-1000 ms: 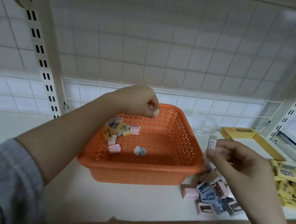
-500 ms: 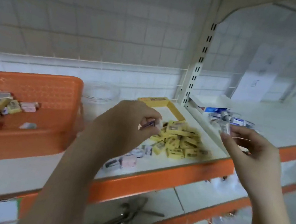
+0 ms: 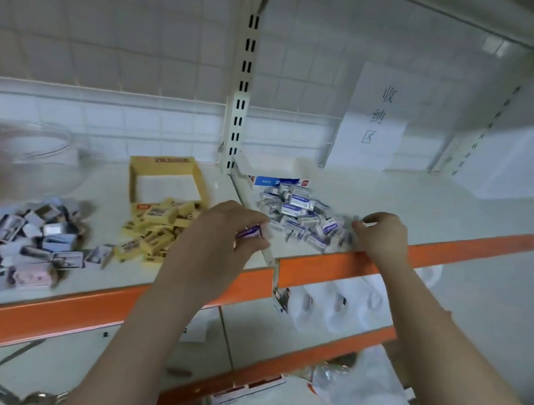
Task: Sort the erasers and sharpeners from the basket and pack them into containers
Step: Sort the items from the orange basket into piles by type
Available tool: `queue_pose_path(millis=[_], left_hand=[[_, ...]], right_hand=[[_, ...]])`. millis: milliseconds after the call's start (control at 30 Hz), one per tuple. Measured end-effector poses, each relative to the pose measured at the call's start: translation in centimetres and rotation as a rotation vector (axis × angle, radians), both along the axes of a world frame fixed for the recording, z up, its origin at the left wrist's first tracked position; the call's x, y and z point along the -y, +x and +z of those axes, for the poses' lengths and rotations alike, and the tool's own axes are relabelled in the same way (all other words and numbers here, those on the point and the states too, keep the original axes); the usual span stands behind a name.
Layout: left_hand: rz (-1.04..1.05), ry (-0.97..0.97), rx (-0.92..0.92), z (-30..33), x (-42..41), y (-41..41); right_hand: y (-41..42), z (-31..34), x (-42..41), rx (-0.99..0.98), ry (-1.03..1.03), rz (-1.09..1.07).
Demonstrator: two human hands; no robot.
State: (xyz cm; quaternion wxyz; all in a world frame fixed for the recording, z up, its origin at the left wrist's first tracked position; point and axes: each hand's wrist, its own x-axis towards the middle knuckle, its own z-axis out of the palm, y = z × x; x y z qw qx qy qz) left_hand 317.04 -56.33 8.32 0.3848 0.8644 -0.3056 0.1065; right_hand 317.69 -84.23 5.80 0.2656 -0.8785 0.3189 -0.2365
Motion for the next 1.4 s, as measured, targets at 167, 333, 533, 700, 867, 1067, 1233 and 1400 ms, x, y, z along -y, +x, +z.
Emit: queue_pose_path(millis=[167,333,533,700,867,1067,1233,1400], left_hand=[[-0.033,-0.004,-0.026,-0.1,2.5,1.6],[-0.116,-0.024,-0.021,0.5,7.6,5.4],[-0.157,0.184,0.006,0.3,12.5,10.0],[-0.16,0.306,0.013,0.0,13.8,11.7],[-0.184,0.234,-0.017,0.7,12.1,10.7],[-0.057,0.103,-0.039,2.7,2.7,7.1],[0.168,0.116,-0.047,4.2,-8.8,4.9],[0.417,0.128,0.014,5.1,-22.0,4.3]], right_hand=[[0.4,-0.3,0.0,-0.105,0.005,0.034],[-2.0,0.1,-1.4,0.038,-0.02,0.034],[-7.1,0.4,-4.7,0.226,0.075,-0.062],[-8.4,-0.4,-5.1,0.183,0.106,-0.058],[-8.6,0.0,-6.1,0.207,0.12,0.012],[-6.4,1.8,-9.3,0.274,0.089,0.238],[-2.7,4.0,-16.5,0.341,0.065,0.461],[1.5,5.6,-26.9,0.343,0.057,0.678]])
